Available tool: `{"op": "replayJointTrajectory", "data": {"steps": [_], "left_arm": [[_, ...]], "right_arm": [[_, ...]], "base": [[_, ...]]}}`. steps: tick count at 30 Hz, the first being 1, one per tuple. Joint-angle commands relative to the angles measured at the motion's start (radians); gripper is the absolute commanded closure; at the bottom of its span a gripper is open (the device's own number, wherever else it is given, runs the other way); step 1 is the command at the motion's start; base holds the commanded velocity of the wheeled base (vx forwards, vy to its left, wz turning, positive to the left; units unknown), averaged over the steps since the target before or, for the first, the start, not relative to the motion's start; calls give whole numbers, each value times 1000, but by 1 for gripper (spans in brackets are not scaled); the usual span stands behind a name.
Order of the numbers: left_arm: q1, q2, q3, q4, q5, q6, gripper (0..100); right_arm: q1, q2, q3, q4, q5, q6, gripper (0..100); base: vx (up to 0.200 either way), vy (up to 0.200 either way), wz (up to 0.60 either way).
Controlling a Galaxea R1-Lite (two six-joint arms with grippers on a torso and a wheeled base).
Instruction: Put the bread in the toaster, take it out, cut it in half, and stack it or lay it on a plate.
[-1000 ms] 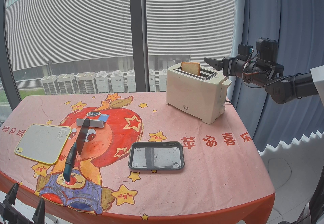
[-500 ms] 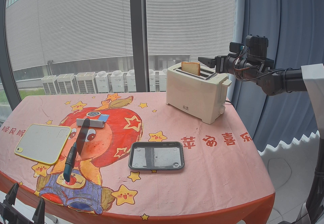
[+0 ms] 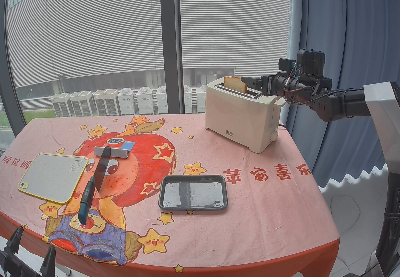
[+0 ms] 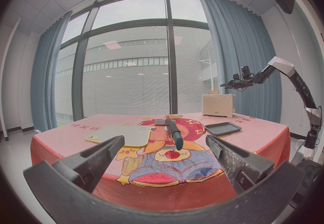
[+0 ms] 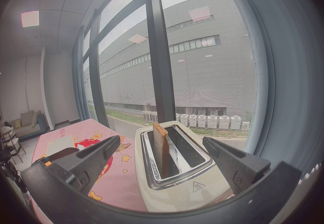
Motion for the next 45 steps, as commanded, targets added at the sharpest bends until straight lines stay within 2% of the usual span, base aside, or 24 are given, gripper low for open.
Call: {"op": "replayJointTrajectory", "data": {"steps": [1,8,20,28,34,37,45], "left_arm": [[-1,-5,15,0,0,1,0],[-1,-5,15,0,1,-4,0],[-1,-5,13,0,1,-2,0],[-1,-5,13,0,1,-4,0],[-1,-5,13,0,1,-2,0],[-1,-5,13,0,1,-1,0],[-1,-5,13,0,1,-2,0]], "right_arm": [[-1,-3,15,-6,-2,0,0],[-8,-14,46,-14,-2,-1,0],[-12,-30,64,-12,-3,-10,0],[-22,-36,80,-12,-5,-21,0],[-38,-40,87,-12,-5,-30,0],[-44,-45,90,-12,-5,-30,0],[-47,-68,147,-14,-5,-38,0]], "base": [[0,0,0],[0,0,0],[0,200,0],[0,0,0],[200,0,0],[0,0,0],[0,0,0]]}}
